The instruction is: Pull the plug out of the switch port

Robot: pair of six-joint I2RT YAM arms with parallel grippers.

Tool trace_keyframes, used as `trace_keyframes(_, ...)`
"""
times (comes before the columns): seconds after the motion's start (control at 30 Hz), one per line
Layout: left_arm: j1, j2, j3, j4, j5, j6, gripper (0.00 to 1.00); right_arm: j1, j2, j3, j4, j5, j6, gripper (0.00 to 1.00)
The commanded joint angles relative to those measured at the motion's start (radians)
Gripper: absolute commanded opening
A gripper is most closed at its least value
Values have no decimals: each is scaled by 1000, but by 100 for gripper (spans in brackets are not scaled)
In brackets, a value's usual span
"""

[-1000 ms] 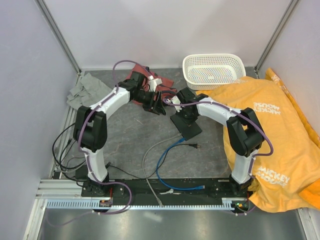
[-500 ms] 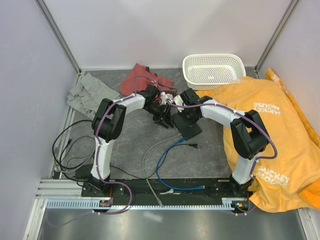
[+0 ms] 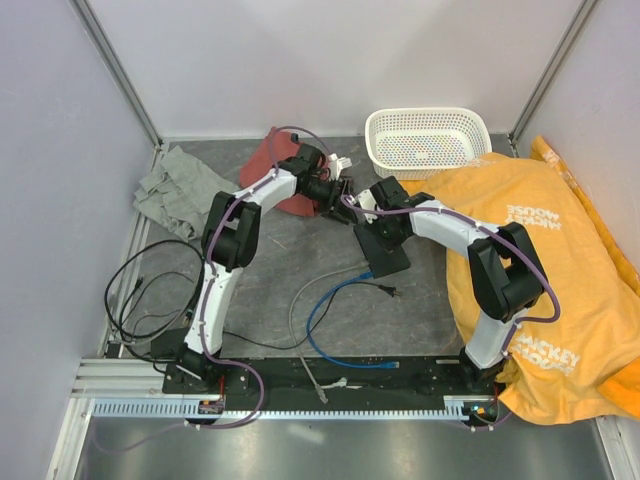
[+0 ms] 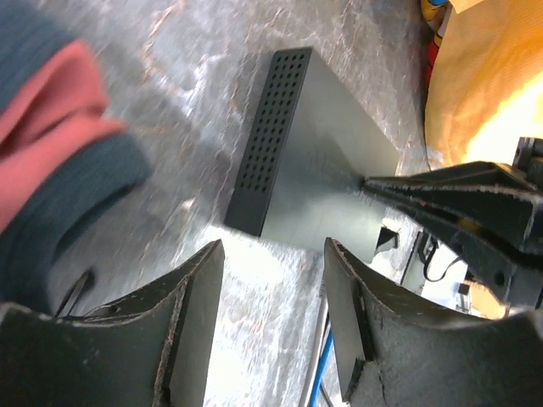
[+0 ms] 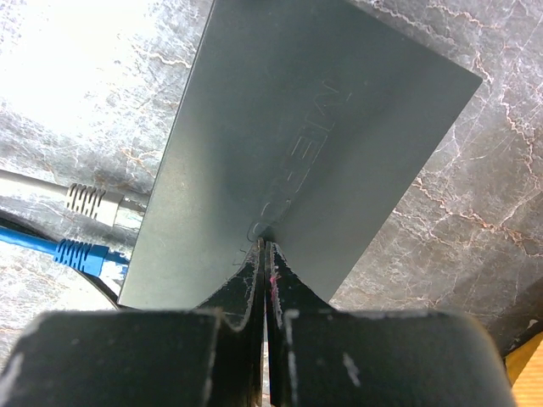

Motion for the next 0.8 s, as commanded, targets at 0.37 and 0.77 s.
trace_keyframes(0.37, -20, -280, -531, 242, 167, -64, 58, -23, 9, -5, -18, 20, -1, 0)
trace_keyframes(0.77, -122, -217, -533, 345, 78, -179, 59, -25, 12, -19, -31, 24, -4, 0)
